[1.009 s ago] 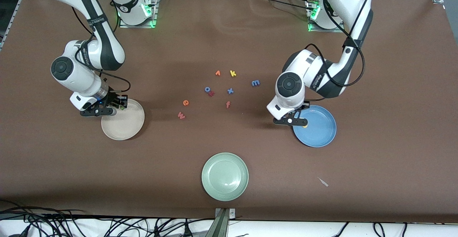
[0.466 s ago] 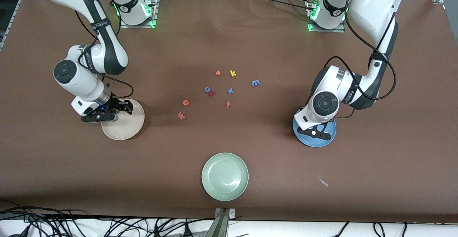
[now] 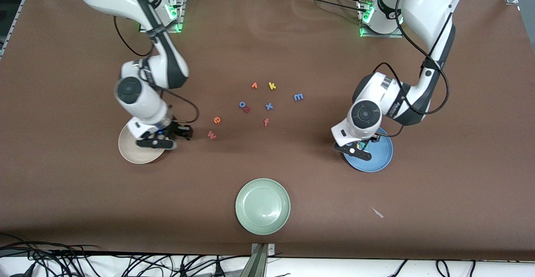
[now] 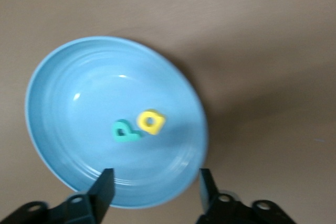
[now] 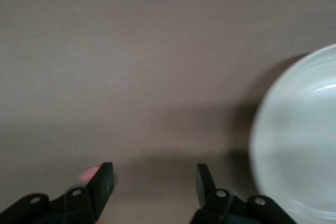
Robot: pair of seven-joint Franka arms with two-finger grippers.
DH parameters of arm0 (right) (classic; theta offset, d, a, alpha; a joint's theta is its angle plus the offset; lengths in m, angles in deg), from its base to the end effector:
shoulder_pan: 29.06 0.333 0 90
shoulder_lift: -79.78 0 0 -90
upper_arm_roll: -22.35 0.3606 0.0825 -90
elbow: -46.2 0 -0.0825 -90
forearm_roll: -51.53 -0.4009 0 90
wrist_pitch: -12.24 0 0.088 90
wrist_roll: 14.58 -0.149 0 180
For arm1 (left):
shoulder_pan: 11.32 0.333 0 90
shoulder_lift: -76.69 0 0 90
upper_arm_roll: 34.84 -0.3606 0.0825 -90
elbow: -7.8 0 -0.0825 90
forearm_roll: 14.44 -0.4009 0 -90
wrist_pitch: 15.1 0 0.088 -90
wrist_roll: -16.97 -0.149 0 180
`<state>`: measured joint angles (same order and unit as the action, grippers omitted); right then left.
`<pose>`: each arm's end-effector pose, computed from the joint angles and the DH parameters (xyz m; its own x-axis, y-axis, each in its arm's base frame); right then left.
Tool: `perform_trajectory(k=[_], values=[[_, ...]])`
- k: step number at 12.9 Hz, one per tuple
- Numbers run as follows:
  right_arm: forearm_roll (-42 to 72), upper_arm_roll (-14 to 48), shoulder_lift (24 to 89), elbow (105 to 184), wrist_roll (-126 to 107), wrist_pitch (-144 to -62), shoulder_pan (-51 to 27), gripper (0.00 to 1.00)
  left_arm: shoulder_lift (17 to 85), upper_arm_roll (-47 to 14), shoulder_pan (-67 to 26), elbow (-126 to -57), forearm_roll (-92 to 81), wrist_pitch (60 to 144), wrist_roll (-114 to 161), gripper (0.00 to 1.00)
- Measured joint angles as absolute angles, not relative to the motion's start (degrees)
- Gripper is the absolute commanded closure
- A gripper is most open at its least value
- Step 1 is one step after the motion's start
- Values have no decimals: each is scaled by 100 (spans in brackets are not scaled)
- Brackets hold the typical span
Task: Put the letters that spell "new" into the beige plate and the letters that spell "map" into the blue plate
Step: 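Move both grippers back over the pile of letters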
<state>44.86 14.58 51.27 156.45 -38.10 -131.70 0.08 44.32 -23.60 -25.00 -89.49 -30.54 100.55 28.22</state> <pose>0.6241 0.2506 0.2257 0.9904 -0.1105 0.0833 -0.1066 -0.9930 -0.0501 0.6286 -0.2508 0.2417 0.9173 -0.3406 -0.2063 -0.3746 -0.9138 -0.1568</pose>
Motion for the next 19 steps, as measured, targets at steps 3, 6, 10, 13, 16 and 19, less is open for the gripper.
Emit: perform_trajectory(k=[3, 6, 10, 13, 16, 19], values=[[4484, 1456, 4752, 15279, -4650, -13122, 422, 28, 4595, -1615, -2535, -8960, -3029, 9792, 3564, 0], [4484, 1441, 4620, 15246, -5066, -13158, 552, 28, 4594, -967, -2595, -9142, -3027, 9743, 3695, 1], [4478, 1386, 4520, 15246, -5115, -13264, 541, 28, 4577, -527, -2654, -9688, -3032, 9842, 2473, 3], [4457, 1402, 4366, 15246, -5279, -13442, 593, 28, 4566, -316, -2672, -10121, -3616, 10648, 2238, 6], [4421, 1401, 4186, 15278, -5340, -13688, 620, 28, 4497, -292, -2697, -10679, -4377, 11614, 2224, 6], [4410, 1398, 4197, 15312, -5528, -13717, 629, 28, 4309, -295, -2665, -10787, -4818, 11901, 2211, 9]])
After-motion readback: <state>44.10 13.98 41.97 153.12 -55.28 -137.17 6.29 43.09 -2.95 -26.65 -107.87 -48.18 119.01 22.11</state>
